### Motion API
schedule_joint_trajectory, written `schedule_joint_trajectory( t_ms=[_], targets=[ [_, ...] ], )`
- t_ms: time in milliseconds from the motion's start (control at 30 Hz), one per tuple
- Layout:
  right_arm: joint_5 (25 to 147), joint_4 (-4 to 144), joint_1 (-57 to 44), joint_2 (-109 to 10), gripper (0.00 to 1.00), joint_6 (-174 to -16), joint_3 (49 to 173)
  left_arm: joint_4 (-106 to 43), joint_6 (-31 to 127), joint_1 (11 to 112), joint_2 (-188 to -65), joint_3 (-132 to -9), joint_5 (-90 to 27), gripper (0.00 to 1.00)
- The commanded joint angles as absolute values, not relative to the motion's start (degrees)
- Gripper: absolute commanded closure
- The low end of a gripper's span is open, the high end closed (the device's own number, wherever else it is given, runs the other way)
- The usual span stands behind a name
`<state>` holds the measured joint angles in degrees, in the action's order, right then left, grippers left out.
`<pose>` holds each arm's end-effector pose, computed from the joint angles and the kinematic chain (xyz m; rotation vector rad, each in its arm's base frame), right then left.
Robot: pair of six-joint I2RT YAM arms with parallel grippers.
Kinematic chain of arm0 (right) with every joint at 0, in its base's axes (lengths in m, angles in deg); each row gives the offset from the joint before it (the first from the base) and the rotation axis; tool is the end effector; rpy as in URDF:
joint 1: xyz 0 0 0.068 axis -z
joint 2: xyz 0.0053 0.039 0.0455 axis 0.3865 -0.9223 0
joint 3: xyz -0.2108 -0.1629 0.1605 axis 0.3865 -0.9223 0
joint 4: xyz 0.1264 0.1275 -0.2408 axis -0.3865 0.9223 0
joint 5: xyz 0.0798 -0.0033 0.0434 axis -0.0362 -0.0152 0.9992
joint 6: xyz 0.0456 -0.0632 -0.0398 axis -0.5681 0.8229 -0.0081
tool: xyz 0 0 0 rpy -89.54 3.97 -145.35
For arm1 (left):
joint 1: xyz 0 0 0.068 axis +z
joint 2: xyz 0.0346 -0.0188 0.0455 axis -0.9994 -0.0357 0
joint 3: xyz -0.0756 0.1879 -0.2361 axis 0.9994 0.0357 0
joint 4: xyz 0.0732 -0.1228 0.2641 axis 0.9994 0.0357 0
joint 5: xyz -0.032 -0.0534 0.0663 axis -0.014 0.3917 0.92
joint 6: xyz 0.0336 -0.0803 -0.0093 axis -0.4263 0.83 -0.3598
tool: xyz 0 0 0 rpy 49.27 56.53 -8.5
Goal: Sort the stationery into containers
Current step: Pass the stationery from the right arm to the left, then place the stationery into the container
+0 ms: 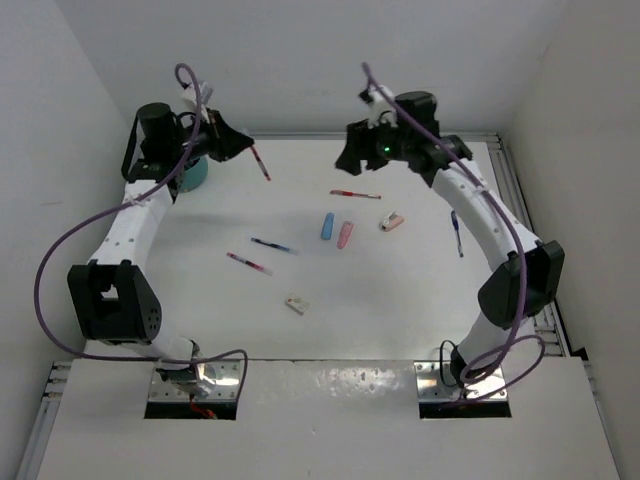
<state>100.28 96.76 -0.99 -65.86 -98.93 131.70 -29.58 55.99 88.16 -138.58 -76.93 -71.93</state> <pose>0.4246 0.2187 0.3969 -0.4823 2.0655 0.7641 0.4226 -0.0568 0.4121 0.3407 1.7401 -0.9760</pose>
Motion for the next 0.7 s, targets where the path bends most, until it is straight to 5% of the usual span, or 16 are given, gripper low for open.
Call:
schedule_joint_trajectory(
  t_ms=[0,300,667],
  targets=[
    [95.6,102.14,8.73,-65.7,0.36,-104.93,131.25,-19.95,39.04,91.81,-138.72,-81.46,-55.29,1.0],
    [87.87,100.21,24.73,-63.85,0.42,-102.56,120.52,-23.97,23.64,99.99,-149.09,-88.85,-36.99,1.0],
    [87.69,99.51,32.4,-64.65,0.43,-101.15,116.12,-25.21,19.32,105.71,-163.15,-103.52,-38.73,1.0]
  ],
)
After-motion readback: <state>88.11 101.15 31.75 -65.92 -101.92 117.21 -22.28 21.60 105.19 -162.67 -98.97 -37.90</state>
